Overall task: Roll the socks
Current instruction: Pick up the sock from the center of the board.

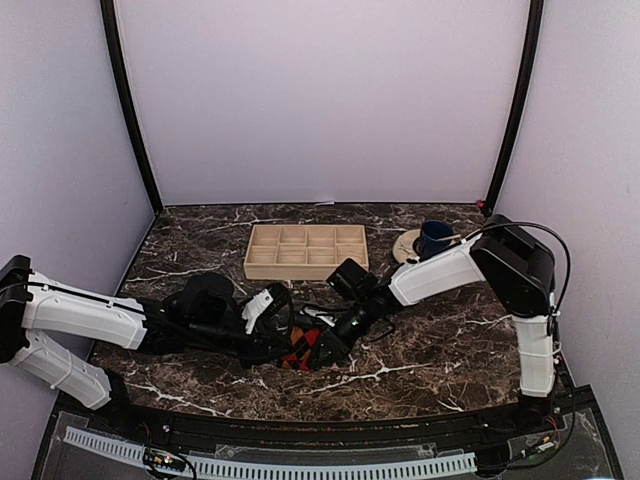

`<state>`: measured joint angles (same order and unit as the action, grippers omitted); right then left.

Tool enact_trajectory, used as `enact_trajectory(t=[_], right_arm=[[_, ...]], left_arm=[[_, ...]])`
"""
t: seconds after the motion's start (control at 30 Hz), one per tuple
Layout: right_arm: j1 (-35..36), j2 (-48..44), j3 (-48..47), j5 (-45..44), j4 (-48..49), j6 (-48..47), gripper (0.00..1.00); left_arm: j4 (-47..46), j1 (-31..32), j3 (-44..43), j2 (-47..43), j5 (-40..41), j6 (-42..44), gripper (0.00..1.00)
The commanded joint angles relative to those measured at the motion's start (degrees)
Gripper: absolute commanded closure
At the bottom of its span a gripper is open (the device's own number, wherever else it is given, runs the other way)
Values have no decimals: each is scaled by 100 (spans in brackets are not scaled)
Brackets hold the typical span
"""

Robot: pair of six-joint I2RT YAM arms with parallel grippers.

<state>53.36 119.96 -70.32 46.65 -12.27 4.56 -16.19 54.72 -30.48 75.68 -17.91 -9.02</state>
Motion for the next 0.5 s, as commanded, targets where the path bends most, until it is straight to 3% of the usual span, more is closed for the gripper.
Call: enact_trajectory(t=[0.0, 0.17, 0.47], right_arm=[[-84, 333, 150, -38, -625, 199, 100], [-128, 416, 136, 101, -715, 222, 100], [-234, 474, 151, 260, -796, 189, 100]], left_arm=[[195, 206, 29, 40, 348, 345, 76], [429, 553, -166, 353, 688, 557, 75], [880, 1023, -544, 819, 1349, 813, 65]])
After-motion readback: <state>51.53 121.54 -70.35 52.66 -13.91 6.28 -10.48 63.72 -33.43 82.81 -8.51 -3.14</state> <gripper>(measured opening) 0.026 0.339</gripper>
